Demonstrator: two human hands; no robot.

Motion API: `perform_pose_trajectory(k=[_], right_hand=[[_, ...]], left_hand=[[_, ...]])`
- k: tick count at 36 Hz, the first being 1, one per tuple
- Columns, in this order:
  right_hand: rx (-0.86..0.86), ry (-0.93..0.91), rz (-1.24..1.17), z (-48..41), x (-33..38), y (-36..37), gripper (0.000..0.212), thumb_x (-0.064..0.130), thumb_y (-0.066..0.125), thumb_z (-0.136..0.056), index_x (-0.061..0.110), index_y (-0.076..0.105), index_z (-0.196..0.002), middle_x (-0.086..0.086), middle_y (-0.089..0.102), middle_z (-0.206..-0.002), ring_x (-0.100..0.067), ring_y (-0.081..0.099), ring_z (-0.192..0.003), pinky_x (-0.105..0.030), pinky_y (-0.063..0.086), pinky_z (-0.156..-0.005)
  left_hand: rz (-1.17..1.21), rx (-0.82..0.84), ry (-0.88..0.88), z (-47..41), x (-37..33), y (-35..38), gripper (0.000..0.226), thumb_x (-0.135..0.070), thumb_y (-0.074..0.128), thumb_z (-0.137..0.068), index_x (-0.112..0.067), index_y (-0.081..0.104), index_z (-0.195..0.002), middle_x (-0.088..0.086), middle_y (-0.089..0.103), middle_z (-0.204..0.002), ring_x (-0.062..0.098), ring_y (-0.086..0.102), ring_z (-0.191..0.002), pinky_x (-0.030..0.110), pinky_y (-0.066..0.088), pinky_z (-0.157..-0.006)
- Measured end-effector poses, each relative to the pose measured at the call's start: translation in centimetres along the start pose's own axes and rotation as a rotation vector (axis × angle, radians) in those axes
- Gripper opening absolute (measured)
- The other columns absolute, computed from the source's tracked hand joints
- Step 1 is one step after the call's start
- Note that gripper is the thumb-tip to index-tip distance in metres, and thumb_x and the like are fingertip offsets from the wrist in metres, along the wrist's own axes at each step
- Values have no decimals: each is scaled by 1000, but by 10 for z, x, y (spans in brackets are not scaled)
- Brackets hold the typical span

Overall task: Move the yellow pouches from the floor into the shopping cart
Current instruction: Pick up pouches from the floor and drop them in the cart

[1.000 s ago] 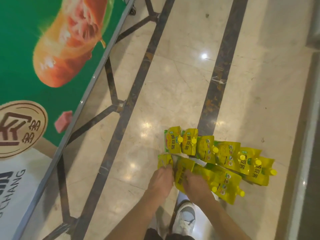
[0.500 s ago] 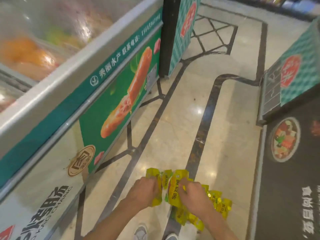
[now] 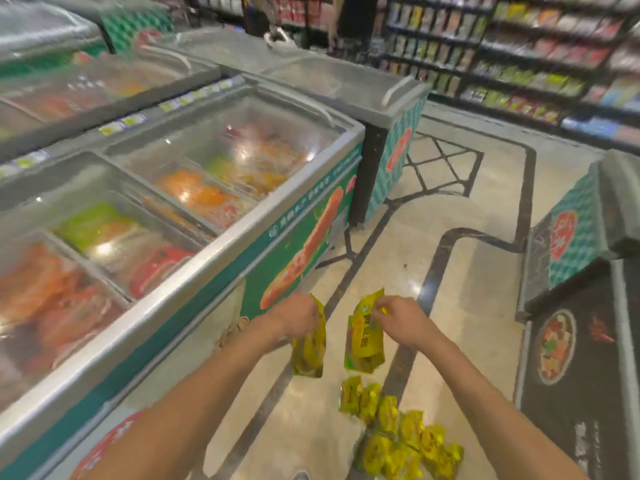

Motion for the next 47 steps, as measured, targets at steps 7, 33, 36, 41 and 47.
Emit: perform_pose_trajectory(k=[7,33,36,41,47], right_hand=[[69,-132,51,9,49,-5,21,28,48,-87,24,68,-94,-3,69,-98,-23,61,-88,-35,49,-77],[339,-832,68,95,298,85,15,28,56,-81,30,69,-75,-1,70,-73,-21,63,-74,-37,50,-73],[420,-935,107,125,334,117,14,28,55,-83,30,67,-75,1,68,-71,-19,62,-73,-32,47,-68],[518,-1070,142,176,387,167,16,28,53,-83,24,68,-76,4,70,-80,-15,62,-79,-27,45,-70],[626,-1207,198,237,451,241,18,26,54,-84,28,69,-75,3,70,-80,-16,63,-79,-33,49,-77]], left_hand=[[44,-93,-26,55,6,-30,28,-20,47,-93,-3,69,-89,13,70,-90,28,66,-85,41,54,-80],[951,-776,-648,363,151,7,17,-16,54,-91,-19,67,-80,-5,54,-60,11,47,-52,22,37,-52],[989,-872,-747,418,168,30,18,-18,56,-89,-22,66,-75,-8,55,-56,11,48,-50,26,40,-54],[1014,-1012,-883,502,188,64,20,-21,54,-91,-21,65,-74,-7,57,-57,12,51,-51,26,43,-55],[1061,-1171,-1054,592,214,114,20,-21,51,-90,-14,65,-78,1,60,-61,19,52,-55,27,43,-57]])
Point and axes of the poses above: each hand's wrist, its own z-axis away from the middle knuckle, its own y-axis out of the palm, x = y × z, the point moved 10 cm from there along -z, towards the middle knuckle
